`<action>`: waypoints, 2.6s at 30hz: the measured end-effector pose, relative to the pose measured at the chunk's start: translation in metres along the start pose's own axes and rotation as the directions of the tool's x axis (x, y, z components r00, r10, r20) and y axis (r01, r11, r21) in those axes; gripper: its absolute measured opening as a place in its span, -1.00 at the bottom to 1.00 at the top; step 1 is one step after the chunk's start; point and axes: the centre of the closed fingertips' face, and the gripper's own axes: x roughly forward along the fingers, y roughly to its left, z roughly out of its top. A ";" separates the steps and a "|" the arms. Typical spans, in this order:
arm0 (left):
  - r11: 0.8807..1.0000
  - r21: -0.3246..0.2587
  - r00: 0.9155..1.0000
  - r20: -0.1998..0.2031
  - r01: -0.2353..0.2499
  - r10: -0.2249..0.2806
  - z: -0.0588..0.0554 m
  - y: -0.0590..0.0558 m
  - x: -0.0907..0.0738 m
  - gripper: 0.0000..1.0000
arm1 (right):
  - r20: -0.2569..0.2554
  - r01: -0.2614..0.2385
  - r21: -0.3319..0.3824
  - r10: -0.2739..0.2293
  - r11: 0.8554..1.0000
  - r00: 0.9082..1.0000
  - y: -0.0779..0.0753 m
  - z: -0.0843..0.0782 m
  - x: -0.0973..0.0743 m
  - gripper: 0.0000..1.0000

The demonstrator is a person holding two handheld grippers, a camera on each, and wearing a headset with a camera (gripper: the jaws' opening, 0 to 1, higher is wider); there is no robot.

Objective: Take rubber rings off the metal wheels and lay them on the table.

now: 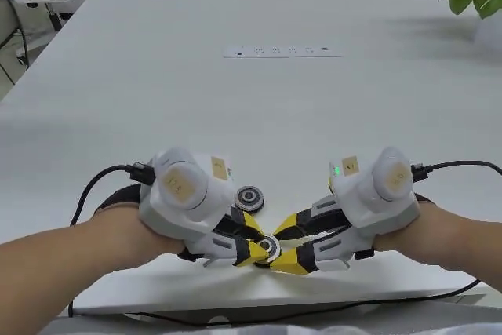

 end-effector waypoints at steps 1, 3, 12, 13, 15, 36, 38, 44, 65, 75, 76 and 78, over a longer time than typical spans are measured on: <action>1.000 0.000 1.000 0.000 0.000 0.000 0.000 0.000 0.000 -0.74 | 0.000 0.000 0.000 0.000 1.000 1.000 0.000 0.000 0.000 -0.59; 1.000 0.000 1.000 0.000 0.000 0.000 0.000 0.000 0.000 -0.74 | -0.003 -0.002 -0.003 0.002 1.000 1.000 0.000 -0.001 -0.001 -0.60; 1.000 -0.005 1.000 0.002 0.002 -0.002 0.000 0.001 0.000 -0.74 | -0.030 0.001 0.012 -0.001 1.000 1.000 -0.002 -0.007 -0.004 -0.81; 1.000 -0.005 1.000 0.002 0.002 -0.002 0.000 0.001 0.000 -0.74 | -0.033 0.002 0.021 -0.001 1.000 0.999 -0.002 -0.008 -0.004 -0.81; 1.000 -0.005 1.000 0.002 0.002 -0.002 0.000 0.001 0.000 -0.74 | -0.034 0.004 0.026 -0.003 1.000 0.999 -0.002 -0.008 -0.004 -0.82; 1.000 -0.001 1.000 -0.003 -0.004 0.004 0.000 0.000 0.001 -0.75 | 0.000 0.009 0.298 -0.009 0.954 1.000 -0.008 -0.009 -0.010 -1.00; 1.000 -0.001 1.000 -0.004 -0.004 0.004 0.000 0.000 0.001 -0.75 | 0.009 0.003 0.338 -0.006 0.941 1.000 -0.009 -0.009 -0.010 -1.00; 1.000 0.002 1.000 -0.003 0.000 0.000 0.001 0.000 0.001 -0.75 | 0.031 -0.013 0.414 0.001 0.910 1.000 -0.008 -0.008 -0.012 -1.00; 1.000 0.002 1.000 -0.008 0.007 -0.007 0.001 -0.001 0.001 -0.76 | 0.001 0.004 0.401 -0.005 0.916 1.000 -0.005 -0.006 -0.014 -1.00; 1.000 0.005 1.000 -0.008 0.008 -0.008 0.001 -0.001 0.001 -0.76 | -0.006 0.011 0.406 -0.010 0.914 1.000 -0.005 -0.005 -0.015 -1.00; 1.000 0.004 1.000 -0.008 0.008 -0.008 0.001 -0.001 0.001 -0.76 | -0.009 0.014 0.402 -0.012 0.915 1.000 -0.004 -0.005 -0.015 -1.00; 1.000 0.003 1.000 -0.009 0.008 -0.008 0.001 -0.001 0.002 -0.76 | -0.017 0.020 0.394 -0.015 0.919 1.000 -0.004 -0.004 -0.016 -1.00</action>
